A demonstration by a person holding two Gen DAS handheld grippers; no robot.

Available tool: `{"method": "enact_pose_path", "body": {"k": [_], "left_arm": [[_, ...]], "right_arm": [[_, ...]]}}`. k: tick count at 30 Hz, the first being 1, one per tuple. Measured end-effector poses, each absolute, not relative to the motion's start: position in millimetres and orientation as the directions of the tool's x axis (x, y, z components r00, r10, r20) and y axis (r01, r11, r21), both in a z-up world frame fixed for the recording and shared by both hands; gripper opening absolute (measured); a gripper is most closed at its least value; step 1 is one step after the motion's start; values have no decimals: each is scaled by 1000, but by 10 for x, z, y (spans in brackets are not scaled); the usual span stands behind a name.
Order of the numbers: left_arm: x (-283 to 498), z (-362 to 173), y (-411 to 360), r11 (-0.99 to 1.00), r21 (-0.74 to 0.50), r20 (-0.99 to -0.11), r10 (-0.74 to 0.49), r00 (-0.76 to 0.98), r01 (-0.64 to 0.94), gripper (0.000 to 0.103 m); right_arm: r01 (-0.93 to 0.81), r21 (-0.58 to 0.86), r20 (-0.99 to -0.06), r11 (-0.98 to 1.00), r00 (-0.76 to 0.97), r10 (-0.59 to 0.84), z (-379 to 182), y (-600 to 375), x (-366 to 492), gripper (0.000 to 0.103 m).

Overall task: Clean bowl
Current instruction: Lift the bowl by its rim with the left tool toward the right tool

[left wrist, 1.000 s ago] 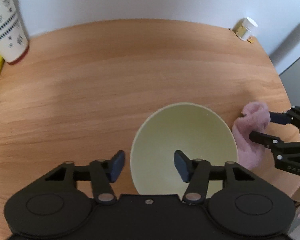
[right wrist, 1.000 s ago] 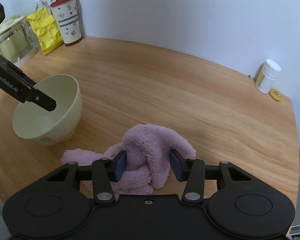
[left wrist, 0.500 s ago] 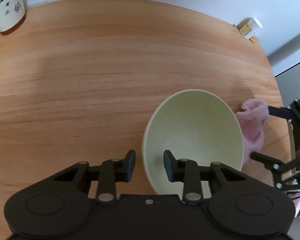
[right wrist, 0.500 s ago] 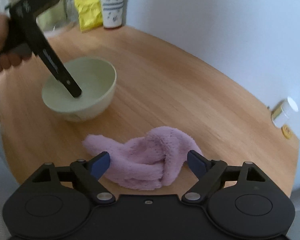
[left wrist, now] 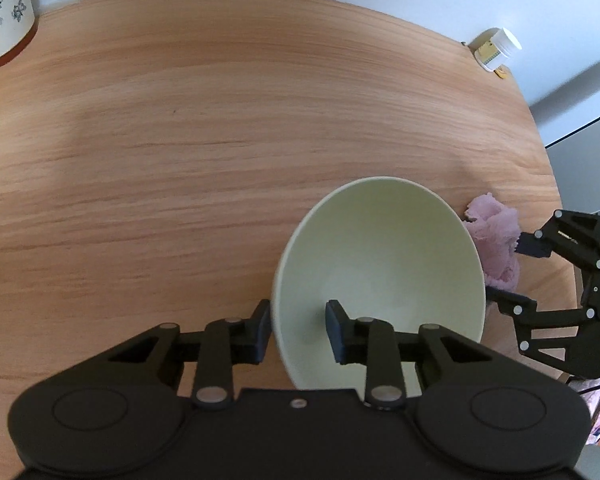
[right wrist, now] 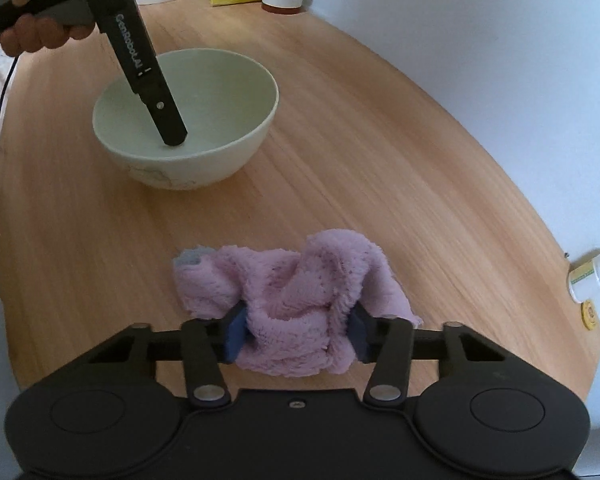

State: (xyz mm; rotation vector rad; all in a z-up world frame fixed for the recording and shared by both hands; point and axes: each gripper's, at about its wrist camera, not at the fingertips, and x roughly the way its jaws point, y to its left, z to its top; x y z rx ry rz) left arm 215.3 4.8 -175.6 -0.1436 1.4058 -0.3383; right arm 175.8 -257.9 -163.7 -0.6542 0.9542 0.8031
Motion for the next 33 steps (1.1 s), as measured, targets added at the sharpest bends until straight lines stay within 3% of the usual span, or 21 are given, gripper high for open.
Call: {"method": "enact_pose_path", "body": {"k": [11, 21, 33], "left_arm": [[2179, -1740, 13, 938, -303, -935, -327, 137, 166, 24], [2218, -1734, -93, 935, -287, -946, -310, 92, 207, 26], [2110, -1775, 181, 909, -415, -902, -405, 153, -42, 9]], "right_arm": [[-786, -98, -894, 610, 339, 294, -1578, -2669, 1788, 27], [-650, 23, -883, 759, 344, 321, -1580, -2992, 1640, 26], [-552, 114, -864, 826, 355, 357, -1719, -3149, 1602, 26]]}}
